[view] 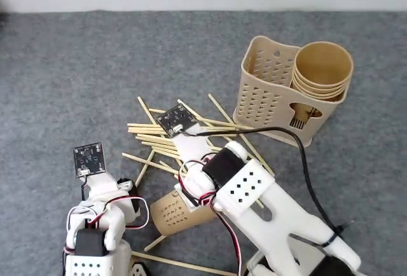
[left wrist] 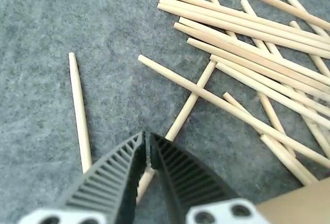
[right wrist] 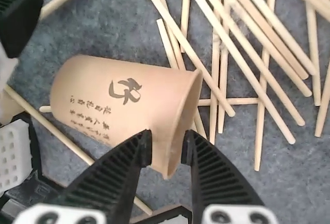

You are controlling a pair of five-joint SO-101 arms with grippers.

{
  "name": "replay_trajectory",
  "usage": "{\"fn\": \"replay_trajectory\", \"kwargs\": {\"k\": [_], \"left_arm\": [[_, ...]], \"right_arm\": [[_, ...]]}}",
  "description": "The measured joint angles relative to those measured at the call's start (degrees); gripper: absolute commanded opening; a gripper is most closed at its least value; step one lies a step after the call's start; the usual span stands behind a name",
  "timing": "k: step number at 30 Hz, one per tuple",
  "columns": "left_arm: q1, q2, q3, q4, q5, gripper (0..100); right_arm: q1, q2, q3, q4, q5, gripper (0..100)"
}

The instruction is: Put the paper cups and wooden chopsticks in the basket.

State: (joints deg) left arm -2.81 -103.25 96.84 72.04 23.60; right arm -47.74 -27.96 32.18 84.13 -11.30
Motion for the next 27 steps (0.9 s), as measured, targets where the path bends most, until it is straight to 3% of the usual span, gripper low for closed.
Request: {"fn": "replay_trajectory", "kwargs": {"k": [6, 10, 18, 27], "left_arm": [[0.0, 0.0, 0.0, 0.0, 0.0, 1], [0.0, 0.0, 0.0, 0.0, 0.0, 1], [0.0, 0.0, 0.0, 0.0, 0.0, 1], [0.0, 0.0, 0.0, 0.0, 0.0, 1]], "right_arm": [[0.0, -0.1, 1.3, -1.1, -0.1, 10.6], [0.0, -0.1, 1.3, -1.1, -0.4, 0.2], [0.4, -1.1, 1.3, -0.8, -0.4, 0.9], [0.1, -1.1, -16.9, 13.5, 5.1, 0.9]]}}
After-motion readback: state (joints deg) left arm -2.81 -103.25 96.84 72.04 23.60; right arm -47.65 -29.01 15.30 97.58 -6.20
